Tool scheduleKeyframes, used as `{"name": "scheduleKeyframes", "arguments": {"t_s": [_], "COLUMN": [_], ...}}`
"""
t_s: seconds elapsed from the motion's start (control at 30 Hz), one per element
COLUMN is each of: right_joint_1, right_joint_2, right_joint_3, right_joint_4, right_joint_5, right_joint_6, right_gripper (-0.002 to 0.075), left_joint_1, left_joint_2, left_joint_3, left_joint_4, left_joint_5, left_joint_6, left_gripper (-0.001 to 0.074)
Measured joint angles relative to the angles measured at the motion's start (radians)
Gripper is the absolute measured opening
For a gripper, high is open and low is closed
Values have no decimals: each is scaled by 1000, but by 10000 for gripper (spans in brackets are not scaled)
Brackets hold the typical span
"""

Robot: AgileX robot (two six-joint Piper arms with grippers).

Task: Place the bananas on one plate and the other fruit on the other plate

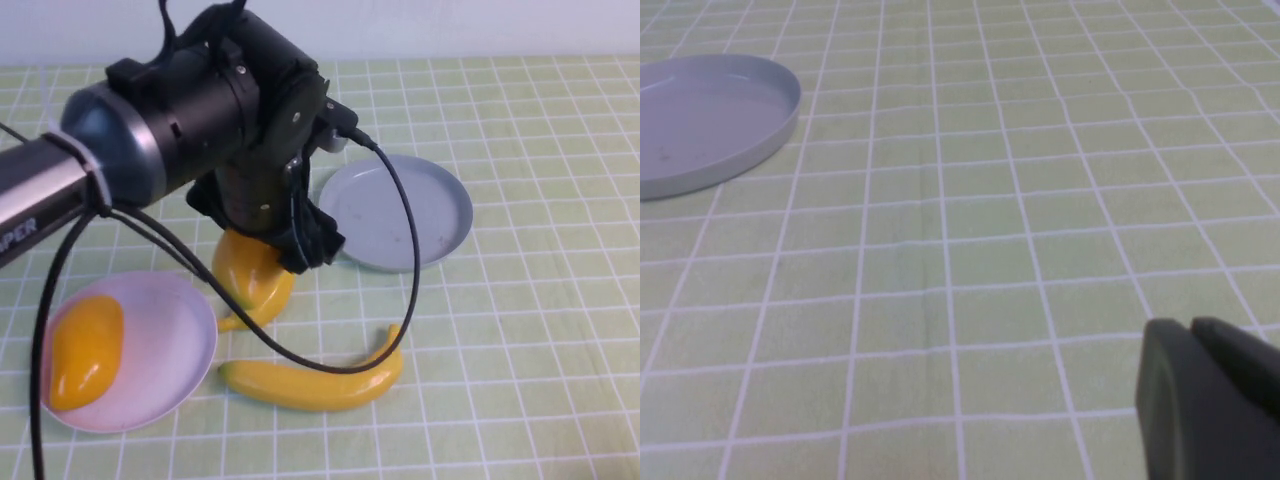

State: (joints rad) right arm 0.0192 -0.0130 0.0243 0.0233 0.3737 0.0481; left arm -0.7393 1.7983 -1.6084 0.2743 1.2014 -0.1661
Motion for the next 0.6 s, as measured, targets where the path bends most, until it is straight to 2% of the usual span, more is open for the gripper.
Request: {"name": "scheduleKeyframes", "arguments": {"t_s": [0.23,0.4,0.6], "right_joint_1": [0,0,0], "right_joint_2": [0,0,0], "right_joint_3": [0,0,0], "right_joint_4": [0,0,0], "right_joint_5": [0,0,0], "right_joint_6": [0,0,0], "right_gripper": [-17,-17,-17], "left_joint_1": [10,42,107], "left_joint_2": [-104,-194,-285], "left_joint_3": [90,269,523], "left_joint_4": [112,116,116], "left_joint_5": [20,16,-174], "left_joint_6": [-66,-136,-281], "left_gripper": [572,572,572]}}
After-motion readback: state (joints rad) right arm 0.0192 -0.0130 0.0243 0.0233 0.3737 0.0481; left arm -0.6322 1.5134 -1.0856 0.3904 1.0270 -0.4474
